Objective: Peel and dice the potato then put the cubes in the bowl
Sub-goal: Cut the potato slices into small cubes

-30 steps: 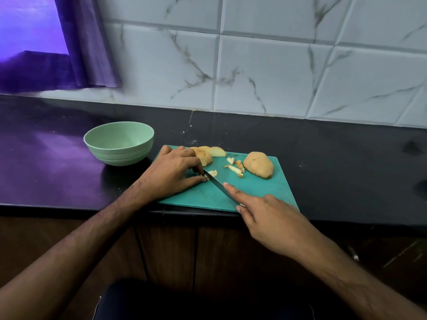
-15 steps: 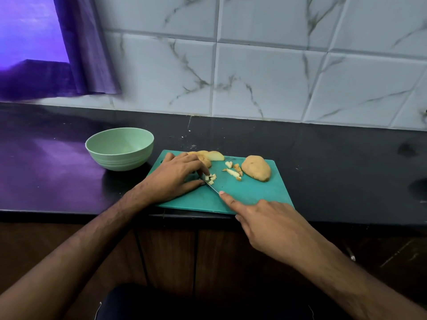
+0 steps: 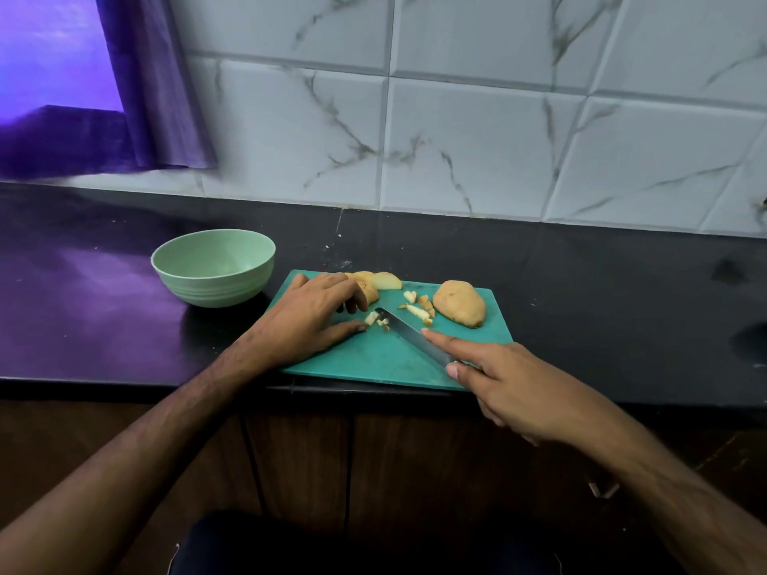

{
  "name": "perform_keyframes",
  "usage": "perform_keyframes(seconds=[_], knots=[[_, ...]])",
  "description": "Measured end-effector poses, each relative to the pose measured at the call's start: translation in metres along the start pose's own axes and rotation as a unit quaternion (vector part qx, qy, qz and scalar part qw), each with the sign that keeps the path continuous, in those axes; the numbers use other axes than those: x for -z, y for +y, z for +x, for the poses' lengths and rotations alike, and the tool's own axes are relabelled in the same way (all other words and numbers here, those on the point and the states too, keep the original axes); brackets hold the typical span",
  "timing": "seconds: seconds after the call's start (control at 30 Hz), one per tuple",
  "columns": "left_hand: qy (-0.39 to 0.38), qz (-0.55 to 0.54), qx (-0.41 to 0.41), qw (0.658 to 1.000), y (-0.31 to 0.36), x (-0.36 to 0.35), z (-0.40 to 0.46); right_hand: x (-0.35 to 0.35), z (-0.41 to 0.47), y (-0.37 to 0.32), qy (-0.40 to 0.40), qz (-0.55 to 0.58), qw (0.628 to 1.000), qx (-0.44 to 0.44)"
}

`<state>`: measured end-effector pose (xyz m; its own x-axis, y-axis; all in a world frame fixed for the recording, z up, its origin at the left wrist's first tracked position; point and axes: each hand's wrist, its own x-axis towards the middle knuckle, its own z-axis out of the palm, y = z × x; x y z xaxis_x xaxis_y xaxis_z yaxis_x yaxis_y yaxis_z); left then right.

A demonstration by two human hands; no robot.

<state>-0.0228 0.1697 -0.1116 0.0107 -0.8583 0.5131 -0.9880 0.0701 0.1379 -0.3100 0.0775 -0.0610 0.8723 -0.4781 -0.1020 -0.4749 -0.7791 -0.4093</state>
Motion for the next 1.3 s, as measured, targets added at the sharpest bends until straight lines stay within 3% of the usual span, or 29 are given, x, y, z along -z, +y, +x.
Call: perform_keyframes(seconds=[0.3,0.83,1.3], knots=[[-0.044,0.018,-0.045,0.998,-0.004,-0.002,0.002,-0.008,0.005,0.003,-0.004,0.026,1.0,-0.008],[-0.075,0.046,-0.082,0.993,-0.007,-0.007,0.004,-0.009,0.003,0.004,0.027,-0.067,0.997,0.002],[-0.016,0.073,-0.113,0.991,0.001,-0.001,0.002,0.0,-0.003,0.002,0.038,-0.008,0.999,0.003]])
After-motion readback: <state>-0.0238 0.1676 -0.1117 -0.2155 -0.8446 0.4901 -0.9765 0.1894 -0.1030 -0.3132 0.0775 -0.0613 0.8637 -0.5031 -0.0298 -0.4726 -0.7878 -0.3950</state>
